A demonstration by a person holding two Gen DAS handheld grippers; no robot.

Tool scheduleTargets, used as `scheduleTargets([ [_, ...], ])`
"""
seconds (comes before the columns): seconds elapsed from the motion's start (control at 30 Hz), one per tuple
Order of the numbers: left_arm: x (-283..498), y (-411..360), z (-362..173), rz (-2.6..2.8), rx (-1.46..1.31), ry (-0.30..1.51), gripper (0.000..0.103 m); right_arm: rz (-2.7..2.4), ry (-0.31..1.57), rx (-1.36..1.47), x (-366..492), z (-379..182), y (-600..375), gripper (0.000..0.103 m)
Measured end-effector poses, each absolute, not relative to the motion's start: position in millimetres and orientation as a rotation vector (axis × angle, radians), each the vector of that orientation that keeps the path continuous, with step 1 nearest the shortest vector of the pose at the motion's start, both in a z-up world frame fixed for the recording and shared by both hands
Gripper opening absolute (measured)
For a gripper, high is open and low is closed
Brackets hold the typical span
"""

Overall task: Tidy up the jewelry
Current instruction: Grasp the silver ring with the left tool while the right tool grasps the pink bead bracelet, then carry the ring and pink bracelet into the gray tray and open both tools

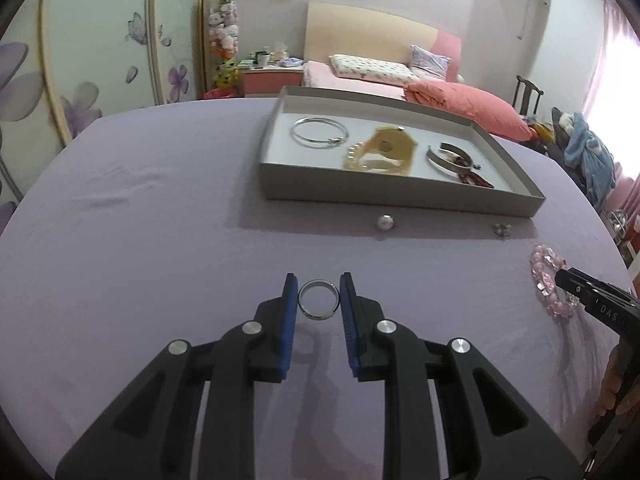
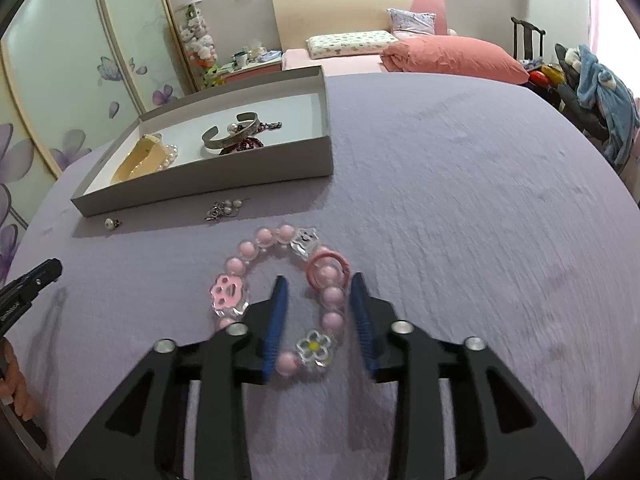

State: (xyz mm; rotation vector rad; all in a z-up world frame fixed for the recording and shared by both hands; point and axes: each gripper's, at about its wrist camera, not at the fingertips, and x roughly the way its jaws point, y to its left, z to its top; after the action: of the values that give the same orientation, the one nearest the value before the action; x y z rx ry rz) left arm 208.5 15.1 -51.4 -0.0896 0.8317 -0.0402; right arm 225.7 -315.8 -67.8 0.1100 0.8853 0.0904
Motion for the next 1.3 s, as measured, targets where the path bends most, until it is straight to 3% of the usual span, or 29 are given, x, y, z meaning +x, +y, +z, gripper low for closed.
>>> scheduleTargets([
  [0.17, 208, 22, -52, -0.035, -0.111, 0.832, 0.022, 0.080, 0.890, 0.082, 235, -68, -310, 0.042],
  [0.23, 207, 21, -53, -0.039, -0.113, 0.832, 0.022, 0.064, 0.890, 0.074, 237, -68, -312, 0.024],
  [1.0, 178, 27, -30, -0.062, -0.142, 0.754, 0.022, 0.285, 0.598, 0.194, 191, -16, -304, 0.024],
  [1.3, 165, 22, -21, -0.091, -0.146, 0.720, 0.022, 0.322, 0.564, 0.203, 184, -9, -299, 0.024],
])
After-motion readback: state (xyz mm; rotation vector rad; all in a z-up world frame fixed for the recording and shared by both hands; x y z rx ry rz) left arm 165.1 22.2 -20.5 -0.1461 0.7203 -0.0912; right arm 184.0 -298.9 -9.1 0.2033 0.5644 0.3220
